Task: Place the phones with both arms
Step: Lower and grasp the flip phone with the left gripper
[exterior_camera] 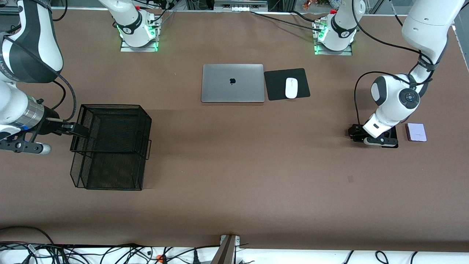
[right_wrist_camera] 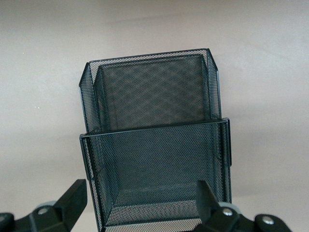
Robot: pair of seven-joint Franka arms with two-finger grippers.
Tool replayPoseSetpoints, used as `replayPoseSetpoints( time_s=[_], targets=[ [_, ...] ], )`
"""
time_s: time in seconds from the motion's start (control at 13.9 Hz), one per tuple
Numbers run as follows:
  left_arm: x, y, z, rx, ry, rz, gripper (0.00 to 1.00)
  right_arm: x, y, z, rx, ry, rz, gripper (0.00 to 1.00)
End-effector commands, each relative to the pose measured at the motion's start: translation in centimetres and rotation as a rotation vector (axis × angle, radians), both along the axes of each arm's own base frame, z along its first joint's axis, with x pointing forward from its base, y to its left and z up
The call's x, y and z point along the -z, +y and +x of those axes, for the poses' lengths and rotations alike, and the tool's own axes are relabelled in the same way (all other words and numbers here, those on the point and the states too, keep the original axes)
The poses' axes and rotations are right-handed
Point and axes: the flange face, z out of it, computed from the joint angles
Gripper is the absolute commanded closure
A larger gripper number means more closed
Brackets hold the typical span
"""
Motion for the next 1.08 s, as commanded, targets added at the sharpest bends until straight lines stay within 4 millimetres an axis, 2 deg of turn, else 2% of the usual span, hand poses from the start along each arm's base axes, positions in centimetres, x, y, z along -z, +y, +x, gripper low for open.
replayPoseSetpoints(
  time_s=[0.0,0.07,0.14,0.36,0.5,0.72,0.86,1.0],
  targets=[
    [1.1,0.1,-0.3,0.022,0.009,0.002,0.58,-0.2,-0.2,-0.1,-0.009,0.004,0.016,0.0],
    [1.0,0.1,-0.2,0.016,0.007,0.002,0.8,-0.2,-0.3,-0.1,-0.007,0.004,0.016,0.0],
    [0.9,0.1,0.0,0.013,0.007,0.002,0.98,-0.2,-0.2,-0.1,-0.009,0.004,0.016,0.0],
    [-0.5,0.1,1.4,0.004,0.033,0.0,1.0,-0.2,-0.2,0.0,-0.009,0.003,0.016,0.0],
    [-3.1,-0.8,3.6,-0.014,0.086,-0.007,1.0,-0.2,-0.2,-0.1,-0.009,0.004,0.016,0.0],
    [-6.9,-4.8,7.2,-0.032,0.137,-0.033,1.0,-0.2,-0.2,-0.1,-0.009,0.004,0.016,0.0],
    [-8.3,-9.1,8.5,-0.039,0.13,-0.056,1.0,-0.2,-0.2,-0.1,-0.009,0.004,0.016,0.0],
    [-8.5,-14.4,8.9,-0.049,0.123,-0.072,1.0,-0.2,-0.2,-0.1,-0.009,0.004,0.016,0.0]
  ],
)
